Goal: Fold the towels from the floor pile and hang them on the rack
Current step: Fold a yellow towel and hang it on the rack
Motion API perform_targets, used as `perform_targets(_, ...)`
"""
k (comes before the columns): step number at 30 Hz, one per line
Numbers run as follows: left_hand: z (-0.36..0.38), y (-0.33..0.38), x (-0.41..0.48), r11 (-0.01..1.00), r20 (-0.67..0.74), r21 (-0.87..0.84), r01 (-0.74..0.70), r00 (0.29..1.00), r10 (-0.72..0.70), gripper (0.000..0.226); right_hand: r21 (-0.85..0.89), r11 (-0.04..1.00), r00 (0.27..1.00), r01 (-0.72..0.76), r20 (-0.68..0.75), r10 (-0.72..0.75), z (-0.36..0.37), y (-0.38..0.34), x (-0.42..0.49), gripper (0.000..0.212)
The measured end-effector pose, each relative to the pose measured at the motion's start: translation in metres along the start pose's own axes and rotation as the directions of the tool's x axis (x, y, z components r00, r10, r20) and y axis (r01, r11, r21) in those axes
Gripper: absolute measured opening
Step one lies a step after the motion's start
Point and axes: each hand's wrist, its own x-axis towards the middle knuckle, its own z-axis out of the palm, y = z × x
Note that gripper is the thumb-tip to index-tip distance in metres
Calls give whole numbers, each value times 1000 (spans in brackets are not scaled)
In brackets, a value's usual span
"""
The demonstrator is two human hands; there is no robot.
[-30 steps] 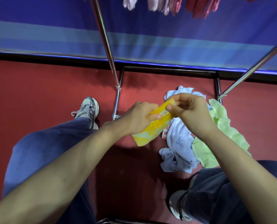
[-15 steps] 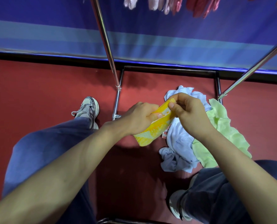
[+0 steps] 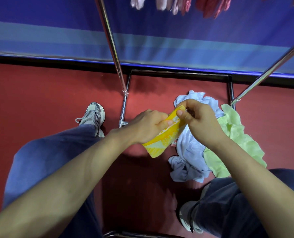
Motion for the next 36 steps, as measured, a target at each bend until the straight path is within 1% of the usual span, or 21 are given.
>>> perform_targets(5,-1,-1,1,1000,-10,-20,-14,1000,13,46,12,1000,1000,1,-22,0,0,0,-1,38)
perform_targets(12,0,-2,2,1000,-3,-17,-21,1000,20,44,12,1000,999,-2,-52,3,0,-1,-1,27)
perform_targets(16,-1,-4,5,1000,19,7,-9,1000,9,39,6,1000,992,-17,-127,18,0,-4,-2,26)
perform_targets(20,-2,-14,7,993,91,113,41,995,-51,32,9,998,967,-67,-247,67,-9,-4,0,12)
perform_targets(22,-2,-17,7,986,100,154,68,991,-84,29,43,994,952,-98,-288,106,-13,-5,1,12)
perform_targets(25,-3,-18,7,980,77,183,76,993,-92,27,57,991,937,-122,-322,134,-14,-5,2,16)
perform_targets(28,-3,-21,9,985,56,165,50,997,-60,28,75,986,926,-147,-340,164,-14,-4,3,14)
perform_targets(33,-2,-19,6,994,25,95,-54,998,52,15,112,976,906,-188,-365,216,-17,0,5,17)
perform_targets(36,0,-18,6,992,14,101,-82,997,81,18,116,974,898,-196,-377,226,-19,-1,5,12)
